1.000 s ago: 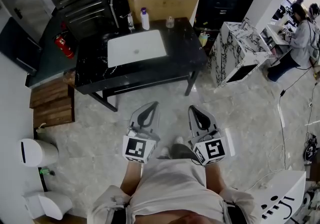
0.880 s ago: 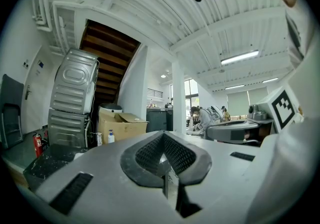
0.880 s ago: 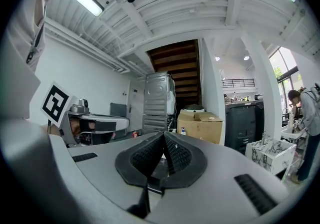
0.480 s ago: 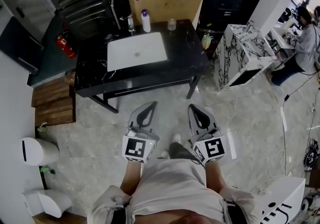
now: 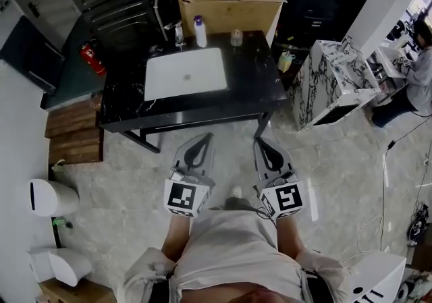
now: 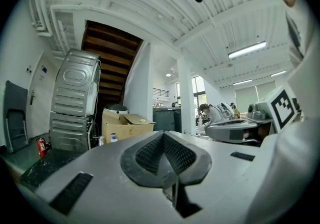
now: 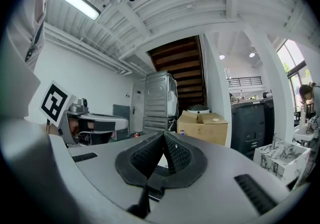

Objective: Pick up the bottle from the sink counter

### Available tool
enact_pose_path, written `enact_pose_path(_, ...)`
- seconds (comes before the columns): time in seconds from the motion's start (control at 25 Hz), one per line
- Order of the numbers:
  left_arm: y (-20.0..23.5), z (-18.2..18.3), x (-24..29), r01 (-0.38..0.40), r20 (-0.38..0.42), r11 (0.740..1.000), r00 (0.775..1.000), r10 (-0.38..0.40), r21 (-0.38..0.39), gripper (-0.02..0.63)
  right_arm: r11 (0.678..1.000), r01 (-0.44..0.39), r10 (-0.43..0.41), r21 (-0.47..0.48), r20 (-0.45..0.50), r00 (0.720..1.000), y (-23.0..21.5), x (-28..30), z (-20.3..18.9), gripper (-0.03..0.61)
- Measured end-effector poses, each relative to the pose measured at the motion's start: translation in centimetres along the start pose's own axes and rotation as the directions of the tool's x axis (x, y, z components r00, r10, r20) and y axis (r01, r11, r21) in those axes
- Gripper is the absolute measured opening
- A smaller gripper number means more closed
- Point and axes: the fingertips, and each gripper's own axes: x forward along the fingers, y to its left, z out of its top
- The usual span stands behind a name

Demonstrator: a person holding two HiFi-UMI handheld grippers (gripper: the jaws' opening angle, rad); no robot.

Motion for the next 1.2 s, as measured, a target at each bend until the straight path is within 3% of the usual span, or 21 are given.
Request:
enact_pose_path(0.72, 0.9, 0.4, 6.7, -0.058, -0.001, 0.998, 0.998, 0.058, 0.014, 0.000, 0.999, -0.048, 0.048, 0.003, 0.000, 0.999, -6.1, 4.9, 0.0, -0.003)
enact_pose_path(1.2, 4.4, -0.9, 11.2, -0.027, -0.021, 1.000, 0.999, 0.026, -0.016, 0.000, 0.999, -0.024, 0.024, 0.026, -0.016, 1.000, -8.3, 9.9, -1.0, -0.003)
